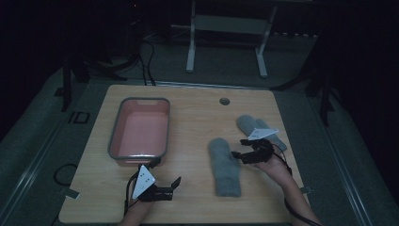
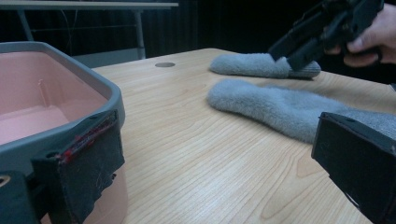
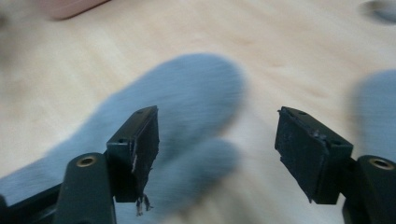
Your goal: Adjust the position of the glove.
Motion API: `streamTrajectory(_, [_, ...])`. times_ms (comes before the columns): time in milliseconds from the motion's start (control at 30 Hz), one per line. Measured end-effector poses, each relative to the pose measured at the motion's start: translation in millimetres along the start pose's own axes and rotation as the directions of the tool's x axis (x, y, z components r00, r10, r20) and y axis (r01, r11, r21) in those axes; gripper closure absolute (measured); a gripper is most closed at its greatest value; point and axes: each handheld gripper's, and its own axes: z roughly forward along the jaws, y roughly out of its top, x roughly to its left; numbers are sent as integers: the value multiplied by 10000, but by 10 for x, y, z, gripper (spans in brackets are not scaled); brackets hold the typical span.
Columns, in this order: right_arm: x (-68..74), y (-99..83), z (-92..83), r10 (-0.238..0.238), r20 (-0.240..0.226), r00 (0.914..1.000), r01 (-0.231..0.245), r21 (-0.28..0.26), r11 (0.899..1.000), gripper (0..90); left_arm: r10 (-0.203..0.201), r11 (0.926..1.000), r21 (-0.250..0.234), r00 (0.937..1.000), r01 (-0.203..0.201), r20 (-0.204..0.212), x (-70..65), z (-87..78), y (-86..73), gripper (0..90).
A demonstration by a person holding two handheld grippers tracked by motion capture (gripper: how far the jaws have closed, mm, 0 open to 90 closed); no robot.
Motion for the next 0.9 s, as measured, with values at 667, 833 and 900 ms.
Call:
streamTrajectory(667, [-906, -214, -212, 1249, 1996, 9719, -1173, -497, 9919, 415, -18, 10000, -16, 10000, 18, 16, 2, 0, -1, 23])
streamTrajectory(833, [-1027, -296, -69, 1312, 2157, 9676, -1390, 217, 9900, 372, -38, 10000, -5, 10000, 38, 20, 4, -1, 0, 23])
streamTrajectory(900, [-1069, -335, 3, 1316, 2267, 9650, -1486, 596, 9871, 391, -43, 10000, -2, 10000, 43, 22, 5, -2, 0, 23])
